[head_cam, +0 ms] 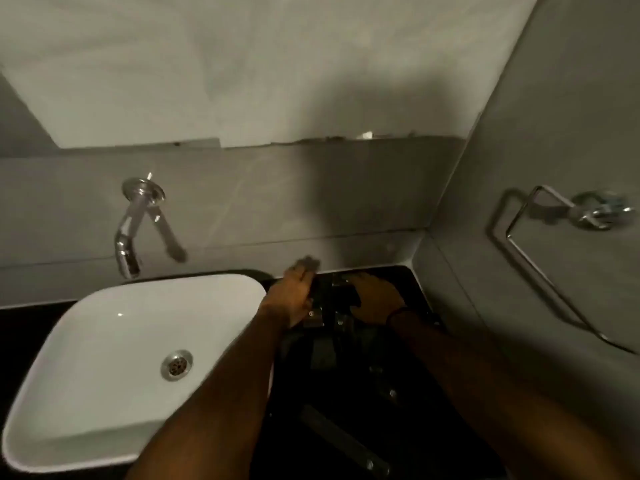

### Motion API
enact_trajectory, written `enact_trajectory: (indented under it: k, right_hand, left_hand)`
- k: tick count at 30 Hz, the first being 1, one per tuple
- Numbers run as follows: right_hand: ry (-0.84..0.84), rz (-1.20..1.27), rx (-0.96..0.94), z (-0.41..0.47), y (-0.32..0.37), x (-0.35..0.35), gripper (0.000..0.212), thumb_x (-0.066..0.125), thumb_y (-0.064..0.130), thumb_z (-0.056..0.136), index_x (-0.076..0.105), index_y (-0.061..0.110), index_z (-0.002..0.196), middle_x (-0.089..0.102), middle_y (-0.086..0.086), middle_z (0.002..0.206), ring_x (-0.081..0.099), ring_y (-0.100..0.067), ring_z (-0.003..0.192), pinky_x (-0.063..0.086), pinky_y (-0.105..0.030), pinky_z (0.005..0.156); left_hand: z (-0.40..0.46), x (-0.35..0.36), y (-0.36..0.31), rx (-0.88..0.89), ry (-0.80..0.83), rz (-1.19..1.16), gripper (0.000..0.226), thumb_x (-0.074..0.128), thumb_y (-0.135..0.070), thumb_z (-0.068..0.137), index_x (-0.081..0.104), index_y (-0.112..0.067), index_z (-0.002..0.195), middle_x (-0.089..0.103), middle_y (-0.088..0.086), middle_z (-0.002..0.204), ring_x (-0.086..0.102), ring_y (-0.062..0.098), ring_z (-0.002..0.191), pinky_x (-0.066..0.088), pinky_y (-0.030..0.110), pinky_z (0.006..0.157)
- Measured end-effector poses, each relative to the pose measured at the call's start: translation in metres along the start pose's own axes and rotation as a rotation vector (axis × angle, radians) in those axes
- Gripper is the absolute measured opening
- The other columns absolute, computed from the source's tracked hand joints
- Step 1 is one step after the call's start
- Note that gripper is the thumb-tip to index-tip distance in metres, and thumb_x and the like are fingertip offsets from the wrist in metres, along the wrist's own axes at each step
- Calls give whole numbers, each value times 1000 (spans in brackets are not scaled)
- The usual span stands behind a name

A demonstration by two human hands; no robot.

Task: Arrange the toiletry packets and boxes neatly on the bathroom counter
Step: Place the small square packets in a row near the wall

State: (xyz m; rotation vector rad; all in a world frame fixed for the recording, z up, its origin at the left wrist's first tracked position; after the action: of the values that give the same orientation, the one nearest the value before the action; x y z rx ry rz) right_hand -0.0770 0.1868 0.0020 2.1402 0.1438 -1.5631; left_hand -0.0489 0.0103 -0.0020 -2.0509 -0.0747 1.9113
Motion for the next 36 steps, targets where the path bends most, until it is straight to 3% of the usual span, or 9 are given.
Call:
enact_trajectory:
  k: [4,10,16,24,29,33,36]
  right_hand:
    - [188,21,1,23,-30,63,72,68,35,79,35,35,143,46,-7,143,52,-34,126,50,-49,100]
    - [328,-60,-42,68,-48,114,52,61,40,86,43,45,135,45,-13,137,50,-40,121,46,-53,101]
    - [225,158,67,85,-71,124,47,70,26,75,59,17,120,58,-17,118,59,-38,109,50,-43,94]
    - [200,199,109,91,-70,131,52,74,25,71,57,19,120,57,-15,121,58,-36,112,51,-43,94]
    - [207,225,134,85,-75,125,77,83,28,66,46,22,133,49,-15,134,52,-36,122,48,-47,101]
    - [147,228,184,44,-98,107,46,73,29,78,55,18,119,57,-12,125,58,-31,113,52,-47,94]
    - [142,214,214,-9,-126,111,45,68,31,80,57,14,120,60,-12,123,60,-31,112,54,-46,93]
  left_hand:
    - [17,79,13,-149,200,-24,60,59,-30,91,37,-7,141,33,18,149,39,41,130,44,51,100]
    - [38,138,30,-204,215,-11,43,60,-24,89,48,-8,127,43,16,135,45,40,119,48,53,85]
    - [46,159,40,-233,174,-105,35,68,-16,79,58,-7,111,52,16,122,51,38,109,51,51,82]
    - [42,160,43,-251,172,-168,51,73,-12,76,54,-7,123,49,14,133,49,36,113,50,44,86]
    - [34,149,39,-255,115,-86,75,76,-20,74,40,-6,138,40,19,142,40,40,126,44,52,95]
    - [15,135,12,-138,-53,-25,58,67,-16,78,46,-2,130,49,23,132,50,42,116,47,48,87]
    - [-1,147,-30,16,57,-148,45,60,-26,88,47,-12,129,50,13,134,53,30,116,47,41,92]
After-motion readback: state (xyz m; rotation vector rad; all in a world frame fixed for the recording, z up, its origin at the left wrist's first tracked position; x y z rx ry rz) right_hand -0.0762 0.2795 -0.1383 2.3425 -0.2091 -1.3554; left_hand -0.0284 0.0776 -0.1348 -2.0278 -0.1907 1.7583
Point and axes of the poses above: each hand's wrist, its own z-axis towards the middle knuckle, its own x-axis out of the palm, y = z × x, the point moved 5 cm from there along z, towards the middle knuckle
